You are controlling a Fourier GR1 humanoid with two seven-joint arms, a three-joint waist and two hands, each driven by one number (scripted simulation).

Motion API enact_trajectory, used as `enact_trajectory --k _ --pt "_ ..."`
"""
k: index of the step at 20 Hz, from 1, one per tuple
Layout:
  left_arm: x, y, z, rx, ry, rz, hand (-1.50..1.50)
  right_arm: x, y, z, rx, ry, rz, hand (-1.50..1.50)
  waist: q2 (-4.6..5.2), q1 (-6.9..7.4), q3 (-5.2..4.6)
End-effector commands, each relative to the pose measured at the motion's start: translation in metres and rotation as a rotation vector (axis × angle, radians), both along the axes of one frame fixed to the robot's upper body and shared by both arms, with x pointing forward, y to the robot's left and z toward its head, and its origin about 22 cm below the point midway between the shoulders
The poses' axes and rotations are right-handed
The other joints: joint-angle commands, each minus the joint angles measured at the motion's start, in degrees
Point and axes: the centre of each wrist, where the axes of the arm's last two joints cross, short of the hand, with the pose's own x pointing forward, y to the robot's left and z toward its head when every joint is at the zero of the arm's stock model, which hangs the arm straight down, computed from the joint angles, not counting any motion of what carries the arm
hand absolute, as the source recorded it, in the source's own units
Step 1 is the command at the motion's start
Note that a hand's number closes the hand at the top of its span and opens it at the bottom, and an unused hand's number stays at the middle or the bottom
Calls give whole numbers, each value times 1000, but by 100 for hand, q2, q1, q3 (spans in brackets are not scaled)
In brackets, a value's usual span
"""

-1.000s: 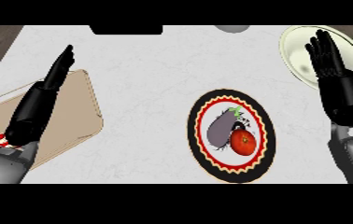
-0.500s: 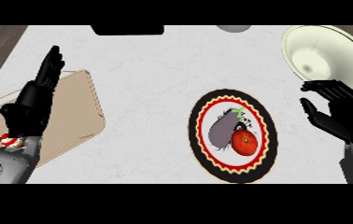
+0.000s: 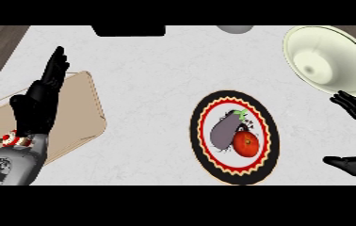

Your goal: Pick the tomato from the plate and place it in the bowl

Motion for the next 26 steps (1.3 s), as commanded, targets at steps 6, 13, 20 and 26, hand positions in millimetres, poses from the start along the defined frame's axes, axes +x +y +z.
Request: enact_trajectory --k 6,13,20,26 --pt "-6 2 -9 7 3 4 0 11 30 63 -474 107 108 -150 -30 32 -22" --pt "-2 -10 -9 8 11 -8 0 25 82 86 -685 199 225 -150 -7 42 -10" --pt "-3 -6 -2 -4 0 -4 0 36 133 93 -773 268 336 -150 -5 80 -6" --pt "4 -16 5 -9 12 4 0 23 168 64 -908 361 360 -150 -4 63 -5"
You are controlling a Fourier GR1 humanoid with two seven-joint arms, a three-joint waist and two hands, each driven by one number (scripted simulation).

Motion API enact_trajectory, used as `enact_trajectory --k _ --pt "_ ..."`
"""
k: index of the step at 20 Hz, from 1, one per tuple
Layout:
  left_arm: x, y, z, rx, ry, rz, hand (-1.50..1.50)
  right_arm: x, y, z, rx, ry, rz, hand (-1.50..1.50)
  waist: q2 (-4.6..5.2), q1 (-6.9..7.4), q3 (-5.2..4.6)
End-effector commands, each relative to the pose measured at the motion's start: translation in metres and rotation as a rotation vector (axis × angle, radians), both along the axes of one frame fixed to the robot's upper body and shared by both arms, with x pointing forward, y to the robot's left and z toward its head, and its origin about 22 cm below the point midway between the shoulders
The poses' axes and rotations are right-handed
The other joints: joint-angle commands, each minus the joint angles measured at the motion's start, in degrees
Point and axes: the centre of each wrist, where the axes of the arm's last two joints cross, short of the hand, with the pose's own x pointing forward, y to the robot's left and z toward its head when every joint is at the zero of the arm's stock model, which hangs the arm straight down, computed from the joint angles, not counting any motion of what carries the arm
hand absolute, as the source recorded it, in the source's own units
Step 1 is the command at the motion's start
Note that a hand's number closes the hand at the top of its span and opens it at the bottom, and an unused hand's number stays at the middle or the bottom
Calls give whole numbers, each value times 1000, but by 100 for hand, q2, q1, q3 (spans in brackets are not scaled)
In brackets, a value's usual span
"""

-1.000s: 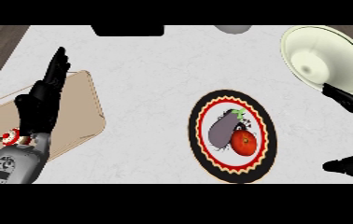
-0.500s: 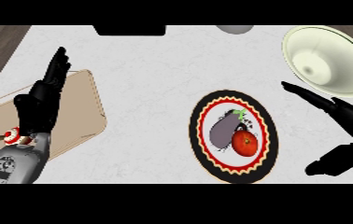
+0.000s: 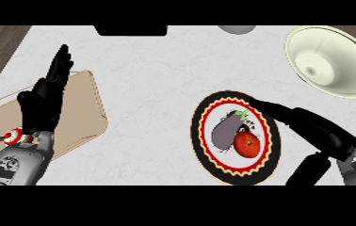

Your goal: Pick the tomato from the plate and place it in the bowl

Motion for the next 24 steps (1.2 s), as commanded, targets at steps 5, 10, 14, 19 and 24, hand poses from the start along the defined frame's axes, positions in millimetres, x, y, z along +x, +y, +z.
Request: enact_trajectory --k 5,10,14,19,24 --pt "-2 1 -2 -5 -4 -7 0 20 21 -30 -168 64 -29 -150 7 17 3" --pt "6 -10 -8 9 1 1 0 17 46 -34 -167 69 -47 -150 2 -12 2" --pt "-4 14 -8 -11 5 4 0 5 34 -51 -171 84 -35 -150 0 -20 2" --pt "-5 -12 -7 6 -10 -19 0 46 41 -80 -139 82 -26 -150 11 27 5" --pt "-14 -5 -16 -13 4 -13 0 18 46 -97 -228 84 39 150 -1 9 4"
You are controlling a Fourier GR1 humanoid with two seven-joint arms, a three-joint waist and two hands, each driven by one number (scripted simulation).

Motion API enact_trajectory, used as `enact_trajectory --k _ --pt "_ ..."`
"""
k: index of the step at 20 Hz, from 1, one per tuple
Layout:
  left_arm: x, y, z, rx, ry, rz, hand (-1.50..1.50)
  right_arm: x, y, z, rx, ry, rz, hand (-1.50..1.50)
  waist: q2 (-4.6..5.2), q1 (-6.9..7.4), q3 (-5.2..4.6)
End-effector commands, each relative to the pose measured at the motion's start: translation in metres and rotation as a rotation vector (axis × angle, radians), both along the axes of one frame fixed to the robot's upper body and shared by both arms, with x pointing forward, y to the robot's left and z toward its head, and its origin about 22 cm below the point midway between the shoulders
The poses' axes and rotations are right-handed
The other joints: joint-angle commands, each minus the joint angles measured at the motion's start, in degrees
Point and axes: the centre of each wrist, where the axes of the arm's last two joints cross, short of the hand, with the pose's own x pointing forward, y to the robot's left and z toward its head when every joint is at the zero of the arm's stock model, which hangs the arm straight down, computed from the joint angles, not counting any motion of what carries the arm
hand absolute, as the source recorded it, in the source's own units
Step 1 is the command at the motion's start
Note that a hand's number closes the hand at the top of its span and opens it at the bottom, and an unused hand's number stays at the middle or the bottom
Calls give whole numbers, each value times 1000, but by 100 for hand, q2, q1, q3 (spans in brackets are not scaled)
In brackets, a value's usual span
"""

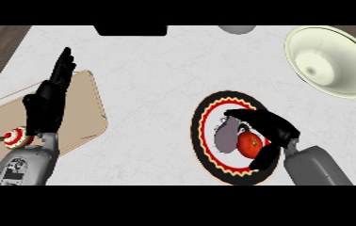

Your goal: Pick the tomato from the plate and place it in the bowl

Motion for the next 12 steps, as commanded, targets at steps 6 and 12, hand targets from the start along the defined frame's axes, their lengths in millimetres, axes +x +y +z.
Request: enact_trajectory --k 6,12 --pt "0 7 -1 -6 -2 3 0 3 -9 -18 7 -98 79 150 1 -10 1" --pt "-2 1 -5 13 -11 -9 0 -3 -2 -11 54 -123 84 150 -1 -22 1"
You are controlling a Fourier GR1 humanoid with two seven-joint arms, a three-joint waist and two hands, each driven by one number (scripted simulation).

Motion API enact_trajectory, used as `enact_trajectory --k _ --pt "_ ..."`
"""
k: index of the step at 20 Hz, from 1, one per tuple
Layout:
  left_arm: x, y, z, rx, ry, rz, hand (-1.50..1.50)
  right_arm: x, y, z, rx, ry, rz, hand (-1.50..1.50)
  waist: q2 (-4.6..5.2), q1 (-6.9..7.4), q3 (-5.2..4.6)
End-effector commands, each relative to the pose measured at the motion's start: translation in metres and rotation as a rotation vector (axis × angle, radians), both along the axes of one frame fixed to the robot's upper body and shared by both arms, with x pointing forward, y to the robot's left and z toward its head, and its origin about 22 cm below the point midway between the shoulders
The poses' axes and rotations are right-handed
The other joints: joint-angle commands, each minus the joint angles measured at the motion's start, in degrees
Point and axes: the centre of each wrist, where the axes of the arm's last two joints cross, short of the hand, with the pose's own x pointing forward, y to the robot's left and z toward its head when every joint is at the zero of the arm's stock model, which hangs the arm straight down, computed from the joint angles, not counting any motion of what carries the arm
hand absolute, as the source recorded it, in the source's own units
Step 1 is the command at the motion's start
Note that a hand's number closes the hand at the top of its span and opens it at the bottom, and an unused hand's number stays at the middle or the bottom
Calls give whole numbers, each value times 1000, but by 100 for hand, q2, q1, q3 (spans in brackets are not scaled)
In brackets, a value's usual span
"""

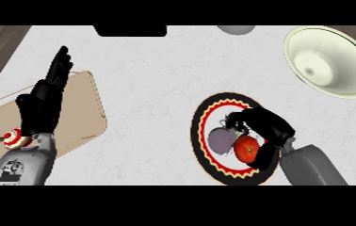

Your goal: Pick the tomato from the plate and place it in the bowl

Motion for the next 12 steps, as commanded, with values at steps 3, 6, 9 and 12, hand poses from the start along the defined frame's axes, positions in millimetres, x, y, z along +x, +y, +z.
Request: enact_trajectory --k 3,6,9,12 --pt "5 -15 -11 -3 13 -8 0 -28 89 -16 -10 -6 -73 150 30 -21 24" --pt "6 -3 -6 -16 7 7 0 -36 136 0 -88 -20 -165 150 32 16 20" --pt "-2 -8 -10 7 4 -4 0 -47 146 10 -96 -63 -167 150 26 3 26" --pt "-8 -1 -4 -3 0 0 0 -68 151 40 -3 -117 -181 150 15 -12 26"
